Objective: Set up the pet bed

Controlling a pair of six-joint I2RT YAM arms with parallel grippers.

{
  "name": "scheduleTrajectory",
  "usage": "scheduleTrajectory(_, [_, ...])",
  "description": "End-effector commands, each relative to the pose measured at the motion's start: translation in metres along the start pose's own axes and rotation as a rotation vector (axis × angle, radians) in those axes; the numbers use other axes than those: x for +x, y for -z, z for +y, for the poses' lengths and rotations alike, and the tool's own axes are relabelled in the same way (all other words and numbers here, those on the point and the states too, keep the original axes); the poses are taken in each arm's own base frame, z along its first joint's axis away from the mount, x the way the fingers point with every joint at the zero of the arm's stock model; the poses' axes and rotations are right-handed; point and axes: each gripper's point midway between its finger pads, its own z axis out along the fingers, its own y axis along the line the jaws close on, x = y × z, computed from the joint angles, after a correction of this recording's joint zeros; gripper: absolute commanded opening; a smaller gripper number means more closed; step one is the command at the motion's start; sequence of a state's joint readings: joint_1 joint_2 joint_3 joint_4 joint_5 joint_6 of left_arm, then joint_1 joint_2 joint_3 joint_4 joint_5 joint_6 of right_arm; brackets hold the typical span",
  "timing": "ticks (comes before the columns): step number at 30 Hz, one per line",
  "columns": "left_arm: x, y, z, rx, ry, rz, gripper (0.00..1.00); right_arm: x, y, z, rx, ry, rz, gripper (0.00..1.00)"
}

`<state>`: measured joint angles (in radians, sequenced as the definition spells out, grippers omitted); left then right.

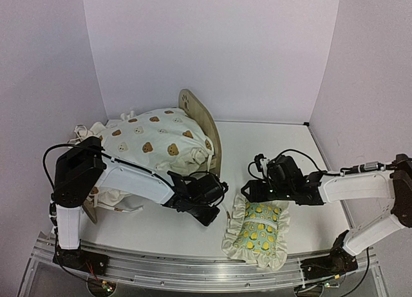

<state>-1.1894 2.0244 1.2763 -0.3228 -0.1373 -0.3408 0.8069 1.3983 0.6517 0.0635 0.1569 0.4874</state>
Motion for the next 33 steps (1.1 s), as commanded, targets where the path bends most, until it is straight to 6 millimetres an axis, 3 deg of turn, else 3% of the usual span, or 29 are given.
scheduleTrajectory(1, [0.004,-0.007,-0.003,-0.025,-0.007,-0.023,0.00,-0.008,0.005,0.002,-0.020,-0.016,-0.034,0.57])
scheduleTrajectory(12, [-0.046,0.043,-0.020,0.061,-0.041,-0.165,0.00,-0.013,0.011,0.002,-0.027,-0.022,-0.054,0.58])
scheduleTrajectory(20, [-0.078,0.060,-0.016,0.056,-0.046,-0.210,0.00,-0.011,0.006,0.001,-0.023,-0.011,-0.047,0.57])
scheduleTrajectory(27, [-0.110,0.055,0.004,0.034,-0.024,-0.232,0.00,-0.010,-0.001,-0.001,-0.021,0.023,-0.051,0.57])
scheduleTrajectory(33, [-0.124,0.046,0.030,0.043,0.032,-0.239,0.00,-0.006,-0.006,0.001,-0.058,0.080,-0.076,0.57])
